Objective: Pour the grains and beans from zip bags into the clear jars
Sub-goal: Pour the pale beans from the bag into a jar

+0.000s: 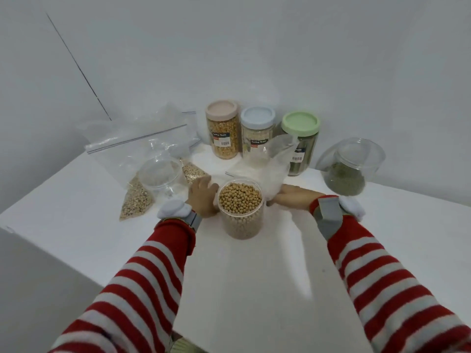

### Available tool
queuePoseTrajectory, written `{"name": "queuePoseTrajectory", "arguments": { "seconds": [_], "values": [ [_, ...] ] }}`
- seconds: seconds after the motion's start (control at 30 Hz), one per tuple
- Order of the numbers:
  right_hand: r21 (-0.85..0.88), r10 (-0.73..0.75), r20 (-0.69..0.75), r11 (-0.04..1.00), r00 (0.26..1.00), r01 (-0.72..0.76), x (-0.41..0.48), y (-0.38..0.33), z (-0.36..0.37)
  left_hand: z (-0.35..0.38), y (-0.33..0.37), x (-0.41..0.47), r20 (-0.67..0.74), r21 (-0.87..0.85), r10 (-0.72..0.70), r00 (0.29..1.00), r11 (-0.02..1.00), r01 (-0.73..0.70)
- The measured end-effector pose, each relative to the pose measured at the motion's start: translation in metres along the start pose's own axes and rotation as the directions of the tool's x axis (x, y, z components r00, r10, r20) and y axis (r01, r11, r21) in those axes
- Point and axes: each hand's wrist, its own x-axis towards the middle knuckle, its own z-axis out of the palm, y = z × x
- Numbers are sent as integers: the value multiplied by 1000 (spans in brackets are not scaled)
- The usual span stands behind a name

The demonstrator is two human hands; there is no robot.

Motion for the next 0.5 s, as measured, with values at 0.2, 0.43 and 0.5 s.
{"name": "queuePoseTrajectory", "arguments": {
  "seconds": [0.2,0.43,0.5],
  "values": [
    [364,72,-845,803,530,472,-24,16,23,-27,6,1,-231,-344,17,973,934,-98],
    [246,-395,-568,756,722,607,-42,-13,99,-101,28,-28,-346,-916,-445,826,353,-193],
    [320,-290,-525,803,800,502,-36,-17,108,-100,36,-32,-185,-920,-341,922,391,-40]
  ]
}}
